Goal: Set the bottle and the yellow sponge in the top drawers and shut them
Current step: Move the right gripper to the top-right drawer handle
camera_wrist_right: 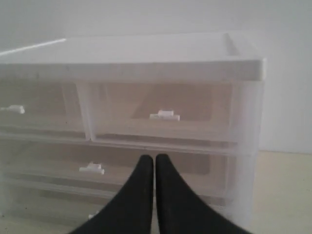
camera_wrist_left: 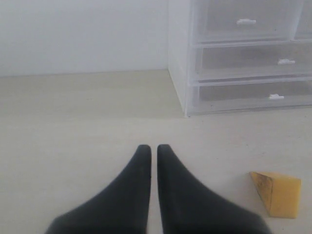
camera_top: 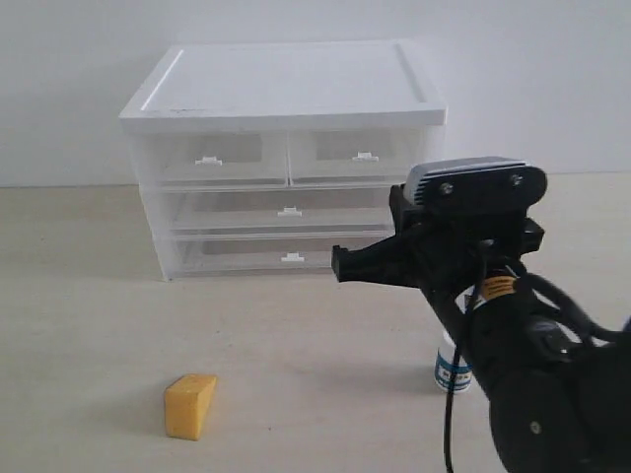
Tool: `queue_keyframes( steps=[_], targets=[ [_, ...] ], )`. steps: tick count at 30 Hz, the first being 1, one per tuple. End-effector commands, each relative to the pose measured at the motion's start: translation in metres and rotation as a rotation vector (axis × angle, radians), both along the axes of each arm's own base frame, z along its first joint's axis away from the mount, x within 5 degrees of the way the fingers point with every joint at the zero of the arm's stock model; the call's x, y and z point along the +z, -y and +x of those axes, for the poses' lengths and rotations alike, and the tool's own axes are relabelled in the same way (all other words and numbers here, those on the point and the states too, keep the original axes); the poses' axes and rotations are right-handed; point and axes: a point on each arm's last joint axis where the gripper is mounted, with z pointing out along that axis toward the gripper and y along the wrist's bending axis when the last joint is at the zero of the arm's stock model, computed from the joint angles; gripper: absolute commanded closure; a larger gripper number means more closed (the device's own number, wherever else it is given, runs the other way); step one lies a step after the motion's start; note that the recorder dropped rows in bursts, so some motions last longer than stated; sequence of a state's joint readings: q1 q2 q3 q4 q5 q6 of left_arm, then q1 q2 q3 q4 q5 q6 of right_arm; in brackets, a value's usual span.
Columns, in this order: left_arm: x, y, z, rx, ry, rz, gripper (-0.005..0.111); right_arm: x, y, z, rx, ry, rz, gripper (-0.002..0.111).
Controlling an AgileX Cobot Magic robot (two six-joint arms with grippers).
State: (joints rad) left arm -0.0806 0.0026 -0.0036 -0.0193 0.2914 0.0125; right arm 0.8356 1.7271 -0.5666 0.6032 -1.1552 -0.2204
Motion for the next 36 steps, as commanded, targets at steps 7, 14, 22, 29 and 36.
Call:
queue_keyframes(
  steps=[7, 14, 22, 29, 36],
  targets=[
    [-0.001, 0.000, 0.000, 0.000, -0.002, -0.001, 0.103, -0.025, -0.035, 0.032, -0.006, 0.011, -0.021, 0.108],
    [-0.001, 0.000, 0.000, 0.000, -0.002, -0.001, 0.103, -0.022, -0.042, 0.040, -0.020, 0.051, -0.005, 0.088],
    [-0.001, 0.000, 0.000, 0.000, -0.002, -0.001, 0.103, -0.011, -0.036, 0.058, -0.143, 0.043, 0.095, 0.050],
    [-0.001, 0.000, 0.000, 0.000, -0.002, -0.001, 0.103, -0.010, -0.045, 0.069, -0.176, 0.065, 0.000, 0.050],
    [-0.001, 0.000, 0.000, 0.000, -0.002, -0.001, 0.103, -0.023, -0.050, 0.082, -0.202, 0.070, -0.003, 0.050]
  ],
)
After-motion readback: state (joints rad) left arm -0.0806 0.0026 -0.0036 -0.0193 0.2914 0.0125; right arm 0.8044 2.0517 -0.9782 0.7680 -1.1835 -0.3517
